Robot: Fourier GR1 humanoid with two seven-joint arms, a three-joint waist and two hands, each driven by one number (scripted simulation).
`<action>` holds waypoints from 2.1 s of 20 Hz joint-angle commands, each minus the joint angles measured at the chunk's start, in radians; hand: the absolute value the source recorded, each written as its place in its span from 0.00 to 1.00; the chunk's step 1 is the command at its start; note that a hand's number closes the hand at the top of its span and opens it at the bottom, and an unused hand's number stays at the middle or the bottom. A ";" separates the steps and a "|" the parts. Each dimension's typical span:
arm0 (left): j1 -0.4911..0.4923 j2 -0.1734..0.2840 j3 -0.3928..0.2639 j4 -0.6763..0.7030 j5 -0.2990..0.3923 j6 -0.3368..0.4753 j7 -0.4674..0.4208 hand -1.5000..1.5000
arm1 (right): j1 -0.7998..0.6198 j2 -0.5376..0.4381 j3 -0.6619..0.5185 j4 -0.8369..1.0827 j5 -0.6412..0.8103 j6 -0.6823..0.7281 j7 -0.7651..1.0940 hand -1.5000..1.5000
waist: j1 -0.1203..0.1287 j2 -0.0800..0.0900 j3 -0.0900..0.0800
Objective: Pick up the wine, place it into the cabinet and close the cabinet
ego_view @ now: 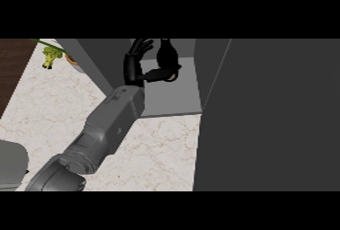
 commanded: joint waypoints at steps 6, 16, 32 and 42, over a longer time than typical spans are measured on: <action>0.026 0.015 -0.023 0.033 -0.043 0.056 -0.021 0.00 | -0.016 -0.004 -0.012 -0.042 -0.027 -0.004 0.024 0.00 | -0.004 0.007 -0.004; 0.069 -0.004 0.018 0.003 -0.015 0.026 -0.094 0.00 | -0.022 0.007 0.012 -0.041 -0.022 -0.024 0.048 0.00 | -0.002 0.004 -0.004; 0.077 -0.004 -0.008 0.009 -0.030 -0.133 -0.088 0.00 | -0.024 -0.001 0.018 -0.066 -0.043 -0.024 0.054 0.00 | -0.004 -0.002 -0.003; 0.113 -0.004 -0.008 -0.041 0.052 -0.221 -0.114 0.00 | -0.042 -0.012 -0.010 -0.051 -0.048 -0.039 0.079 0.00 | 0.015 -0.013 -0.003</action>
